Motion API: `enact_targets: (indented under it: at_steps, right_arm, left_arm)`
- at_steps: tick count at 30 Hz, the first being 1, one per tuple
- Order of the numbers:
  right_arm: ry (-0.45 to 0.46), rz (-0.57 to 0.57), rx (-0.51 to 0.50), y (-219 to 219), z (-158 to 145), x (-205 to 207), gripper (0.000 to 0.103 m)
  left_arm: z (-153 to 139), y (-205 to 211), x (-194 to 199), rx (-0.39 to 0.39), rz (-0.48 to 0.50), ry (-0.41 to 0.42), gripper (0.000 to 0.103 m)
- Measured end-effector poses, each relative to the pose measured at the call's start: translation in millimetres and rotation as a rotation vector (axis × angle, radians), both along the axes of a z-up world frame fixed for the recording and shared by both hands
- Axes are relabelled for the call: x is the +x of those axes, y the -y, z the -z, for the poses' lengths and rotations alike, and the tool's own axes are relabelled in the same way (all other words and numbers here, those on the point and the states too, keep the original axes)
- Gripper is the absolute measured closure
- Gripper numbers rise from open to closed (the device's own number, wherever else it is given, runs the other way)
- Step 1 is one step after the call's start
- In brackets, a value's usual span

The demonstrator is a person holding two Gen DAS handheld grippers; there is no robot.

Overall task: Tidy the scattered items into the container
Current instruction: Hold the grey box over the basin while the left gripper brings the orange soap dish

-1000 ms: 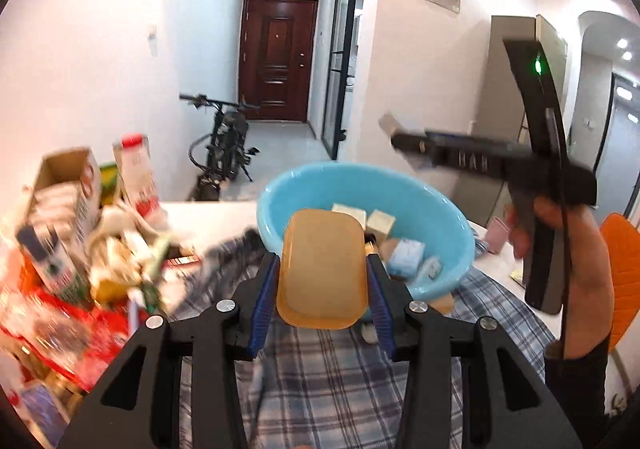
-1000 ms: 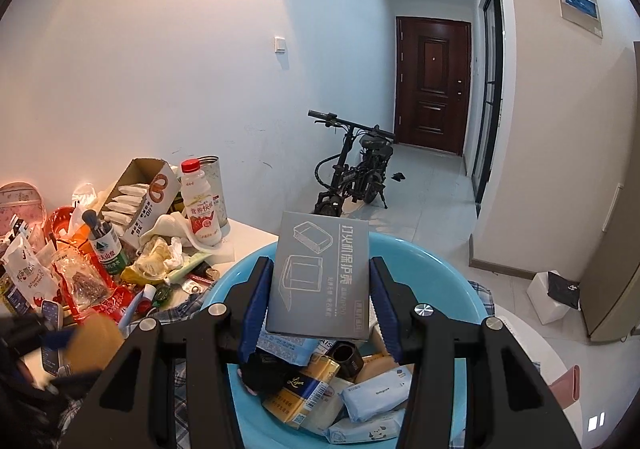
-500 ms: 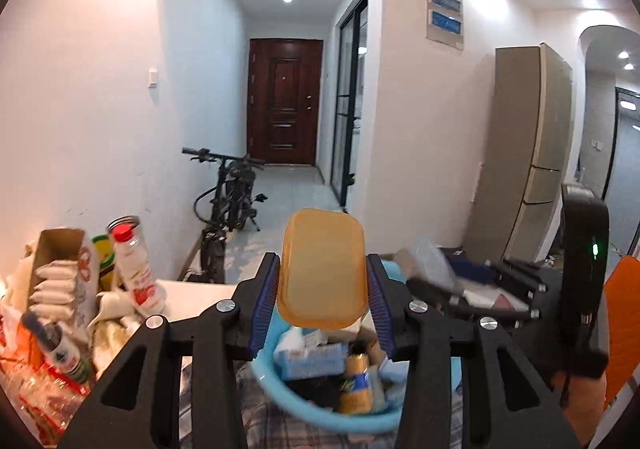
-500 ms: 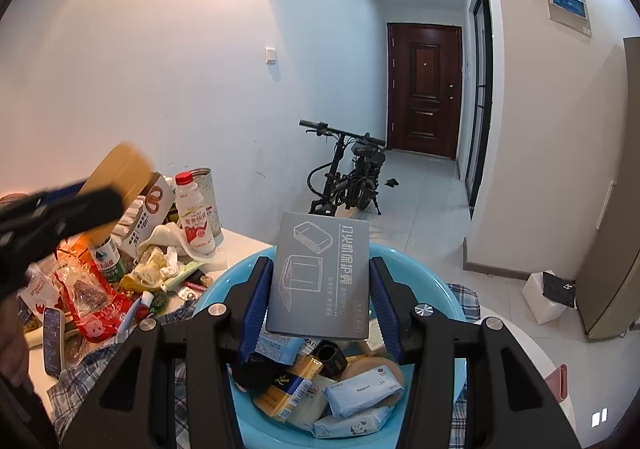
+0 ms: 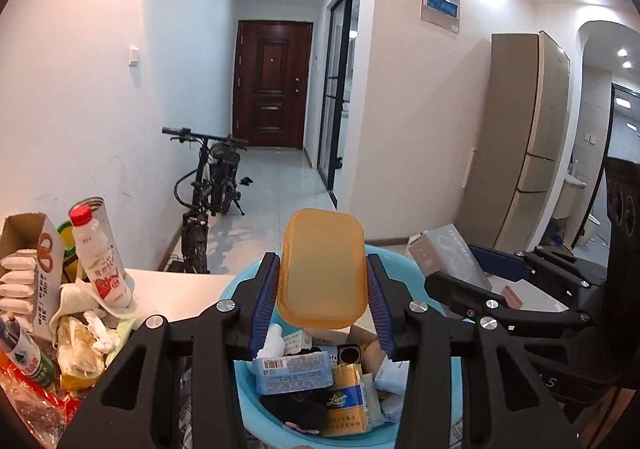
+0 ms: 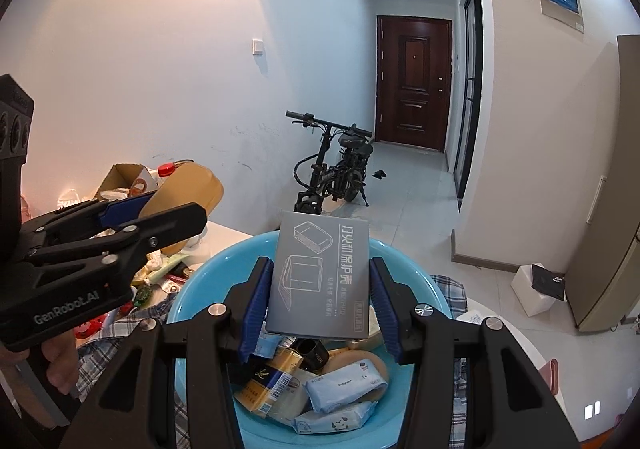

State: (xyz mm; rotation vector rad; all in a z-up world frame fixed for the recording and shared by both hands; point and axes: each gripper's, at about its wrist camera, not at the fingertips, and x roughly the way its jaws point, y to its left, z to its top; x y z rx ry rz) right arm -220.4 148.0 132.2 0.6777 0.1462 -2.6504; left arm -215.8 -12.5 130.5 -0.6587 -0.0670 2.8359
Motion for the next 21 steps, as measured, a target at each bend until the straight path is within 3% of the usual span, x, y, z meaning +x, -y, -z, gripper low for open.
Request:
enact_targets:
  at_steps: [10,21]
  right_arm:
    - [0.017,-0.001,0.025,6,6,-5,0.052]
    - [0.011,0.001,0.018,1,4,-4,0.052]
  left_arm:
    - [13,1,-14,-0.014,-0.015,0.042,0.062]
    - [17,7,-22,0.027,-0.026,0.107,0.061]
